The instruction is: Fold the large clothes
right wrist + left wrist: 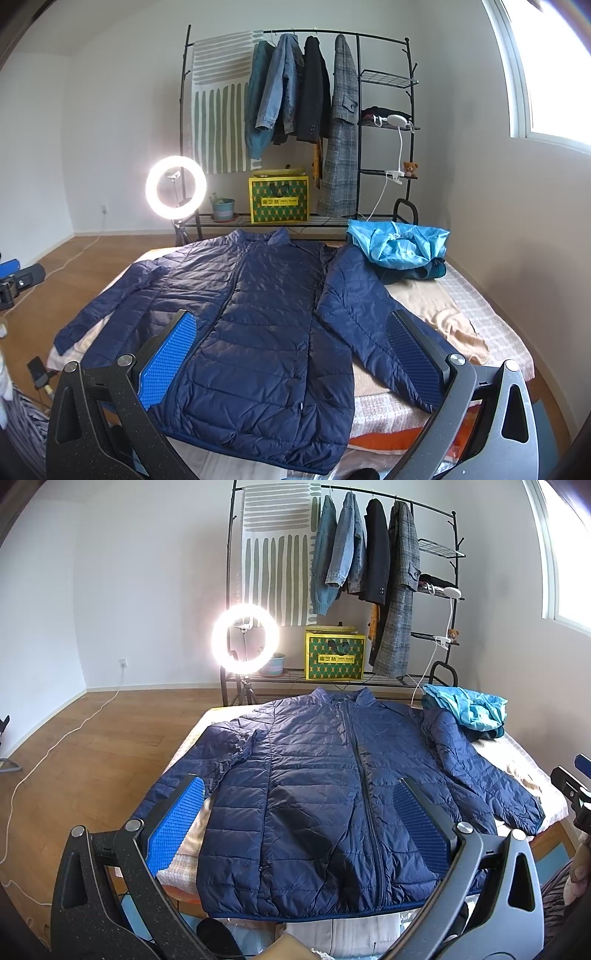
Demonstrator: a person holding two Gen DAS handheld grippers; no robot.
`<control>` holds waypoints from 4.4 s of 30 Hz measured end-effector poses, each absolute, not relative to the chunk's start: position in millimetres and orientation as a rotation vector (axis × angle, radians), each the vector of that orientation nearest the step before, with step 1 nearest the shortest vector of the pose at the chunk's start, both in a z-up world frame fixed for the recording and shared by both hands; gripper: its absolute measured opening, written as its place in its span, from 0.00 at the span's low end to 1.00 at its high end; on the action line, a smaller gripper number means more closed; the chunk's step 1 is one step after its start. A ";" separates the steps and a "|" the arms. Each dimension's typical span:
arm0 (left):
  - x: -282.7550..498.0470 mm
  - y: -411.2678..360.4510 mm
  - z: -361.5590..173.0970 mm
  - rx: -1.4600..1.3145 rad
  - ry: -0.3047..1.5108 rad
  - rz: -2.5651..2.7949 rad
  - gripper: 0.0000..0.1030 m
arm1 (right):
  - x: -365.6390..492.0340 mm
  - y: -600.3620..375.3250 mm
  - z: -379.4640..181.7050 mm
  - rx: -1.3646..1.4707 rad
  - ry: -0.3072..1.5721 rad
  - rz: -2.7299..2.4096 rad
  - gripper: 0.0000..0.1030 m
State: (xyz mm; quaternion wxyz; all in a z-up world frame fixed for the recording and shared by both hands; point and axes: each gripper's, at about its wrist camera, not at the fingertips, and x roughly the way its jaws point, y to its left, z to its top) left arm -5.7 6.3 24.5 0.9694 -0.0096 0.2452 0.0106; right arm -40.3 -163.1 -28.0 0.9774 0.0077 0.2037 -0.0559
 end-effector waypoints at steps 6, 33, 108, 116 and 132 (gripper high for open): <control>-5.2 7.8 29.7 -0.022 0.496 0.022 1.00 | -40.0 -162.9 -27.8 0.016 0.411 -0.111 0.99; -6.1 11.4 26.5 -0.025 0.494 0.023 1.00 | -37.8 -160.5 -27.0 0.018 0.409 -0.107 0.99; 130.1 425.1 -267.6 -1.044 1.124 0.444 0.80 | 136.2 -88.5 -89.9 -0.085 0.556 0.283 0.92; 139.5 425.6 -273.5 -1.013 1.134 0.434 0.46 | 140.1 -89.2 -90.6 -0.081 0.559 0.281 0.92; 166.0 331.3 -120.9 -0.661 0.828 0.250 0.08 | 143.0 -86.2 -90.7 -0.070 0.564 0.292 0.92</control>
